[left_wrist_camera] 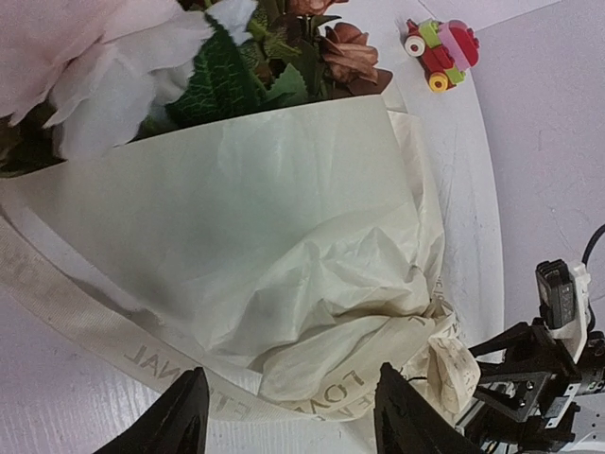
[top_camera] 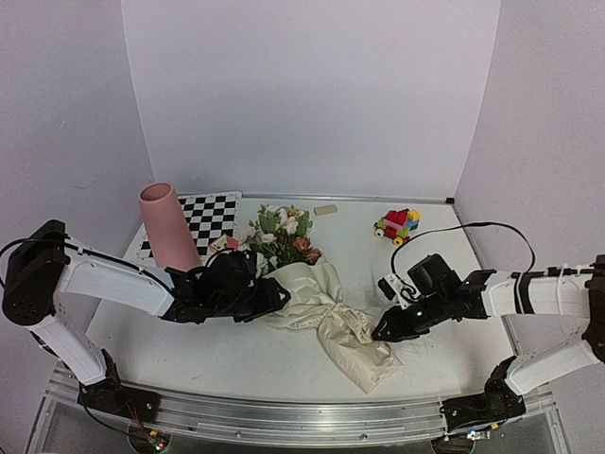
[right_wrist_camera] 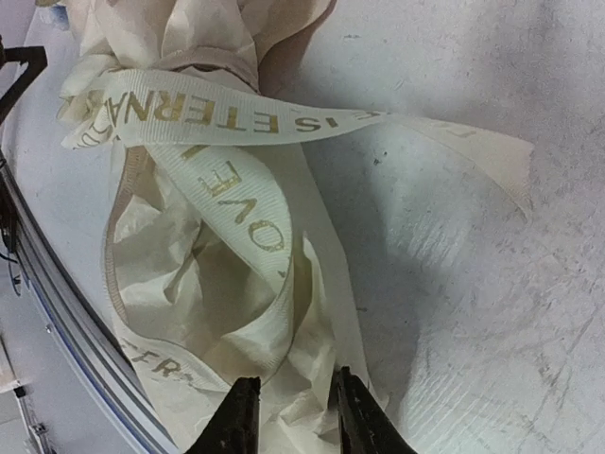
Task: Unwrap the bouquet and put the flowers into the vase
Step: Adjust the fake flower at the center of the board.
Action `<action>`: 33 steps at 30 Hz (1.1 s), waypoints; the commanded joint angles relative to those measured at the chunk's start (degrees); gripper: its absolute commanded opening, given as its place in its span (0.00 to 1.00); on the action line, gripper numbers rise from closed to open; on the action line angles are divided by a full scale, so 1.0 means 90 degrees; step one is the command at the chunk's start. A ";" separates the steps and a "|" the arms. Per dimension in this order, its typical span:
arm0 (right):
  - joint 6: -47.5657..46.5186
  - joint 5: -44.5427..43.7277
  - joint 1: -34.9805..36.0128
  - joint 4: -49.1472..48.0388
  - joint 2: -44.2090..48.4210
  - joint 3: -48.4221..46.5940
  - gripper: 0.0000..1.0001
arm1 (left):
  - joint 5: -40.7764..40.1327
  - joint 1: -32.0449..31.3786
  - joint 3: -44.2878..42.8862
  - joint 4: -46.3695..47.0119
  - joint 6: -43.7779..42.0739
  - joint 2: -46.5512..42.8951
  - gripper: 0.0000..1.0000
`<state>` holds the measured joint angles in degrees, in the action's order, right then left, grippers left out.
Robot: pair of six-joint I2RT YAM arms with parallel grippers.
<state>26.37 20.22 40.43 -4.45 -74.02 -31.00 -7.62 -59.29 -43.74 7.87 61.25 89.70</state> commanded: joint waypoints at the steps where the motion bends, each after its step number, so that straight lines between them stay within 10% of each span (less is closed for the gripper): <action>1: -0.0239 -0.0418 0.0029 0.0416 -0.0033 -0.0608 0.37 | -0.0121 0.0025 0.0430 0.0160 0.0174 -0.0612 0.61; 26: -0.0300 -0.1306 0.0033 -0.0047 -0.3245 -0.3940 0.45 | -0.0065 0.0142 0.1649 0.0561 0.0084 -0.1849 0.60; 33: -0.0226 -0.1240 0.0034 -0.0119 -0.3567 -0.4236 0.23 | -0.0031 0.0159 0.1683 0.0556 0.0023 -0.1797 0.60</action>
<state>23.69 9.36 40.56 -5.54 -105.62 -66.24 -7.63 -58.27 -28.67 10.63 62.70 73.93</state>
